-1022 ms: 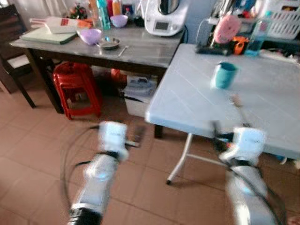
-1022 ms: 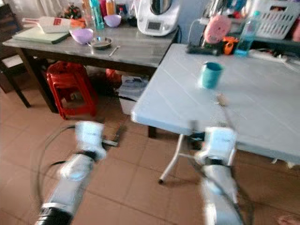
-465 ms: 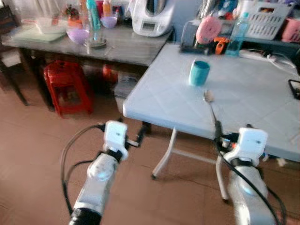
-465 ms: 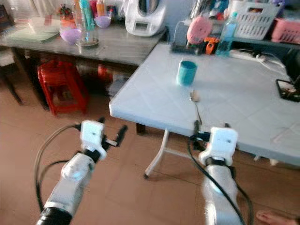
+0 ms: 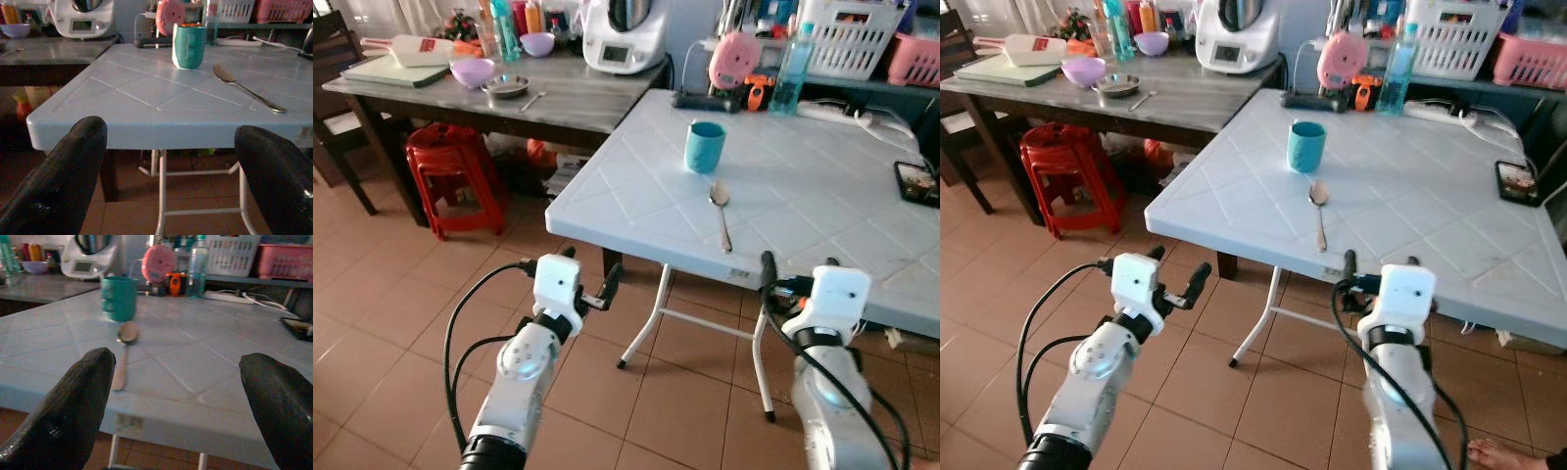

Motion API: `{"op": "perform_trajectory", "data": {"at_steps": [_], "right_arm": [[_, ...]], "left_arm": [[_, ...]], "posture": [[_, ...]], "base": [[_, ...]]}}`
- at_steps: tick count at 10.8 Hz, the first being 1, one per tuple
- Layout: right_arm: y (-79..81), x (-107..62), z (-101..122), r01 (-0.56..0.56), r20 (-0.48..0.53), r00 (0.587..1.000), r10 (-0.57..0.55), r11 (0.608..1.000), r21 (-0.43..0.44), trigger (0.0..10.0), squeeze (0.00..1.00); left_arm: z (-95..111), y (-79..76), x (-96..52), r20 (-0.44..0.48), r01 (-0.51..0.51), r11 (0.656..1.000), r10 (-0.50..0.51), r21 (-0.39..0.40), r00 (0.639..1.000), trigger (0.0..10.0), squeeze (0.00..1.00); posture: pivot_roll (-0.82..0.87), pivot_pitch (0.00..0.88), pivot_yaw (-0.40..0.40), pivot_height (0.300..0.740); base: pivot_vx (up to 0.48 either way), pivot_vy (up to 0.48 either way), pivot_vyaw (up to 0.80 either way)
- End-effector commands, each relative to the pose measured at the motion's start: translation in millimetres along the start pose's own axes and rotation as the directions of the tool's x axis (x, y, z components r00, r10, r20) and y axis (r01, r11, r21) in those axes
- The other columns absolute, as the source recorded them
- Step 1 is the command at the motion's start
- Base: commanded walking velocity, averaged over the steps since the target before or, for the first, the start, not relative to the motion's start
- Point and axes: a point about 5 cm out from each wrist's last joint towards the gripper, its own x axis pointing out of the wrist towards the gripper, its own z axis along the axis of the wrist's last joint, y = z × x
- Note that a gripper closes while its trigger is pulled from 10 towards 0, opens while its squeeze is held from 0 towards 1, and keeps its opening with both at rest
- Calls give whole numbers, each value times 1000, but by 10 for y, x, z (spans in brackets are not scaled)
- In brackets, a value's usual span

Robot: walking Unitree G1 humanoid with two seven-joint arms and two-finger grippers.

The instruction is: Setting the table

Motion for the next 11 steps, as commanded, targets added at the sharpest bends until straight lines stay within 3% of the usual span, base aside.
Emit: {"op": "perform_trajectory", "data": {"at_steps": [1, 11], "right_arm": [[39, 18, 38, -17, 13, 1000, 17, 1000, 4, 10000, 373], [47, -7, 21, -19, 5, 1000, 19, 1000, 0, 10000, 376]], "left_arm": [[41, 53, -19, 16, 3, 1000, -2, -3, 1000, 10000, 0], [45, -8, -28, 21, 59, 997, -58, -44, 998, 10000, 0]], "posture": [[41, 0, -4, 740], [37, 0, 0, 740]], "base": [[0, 0, 0], [284, 0, 0]]}}
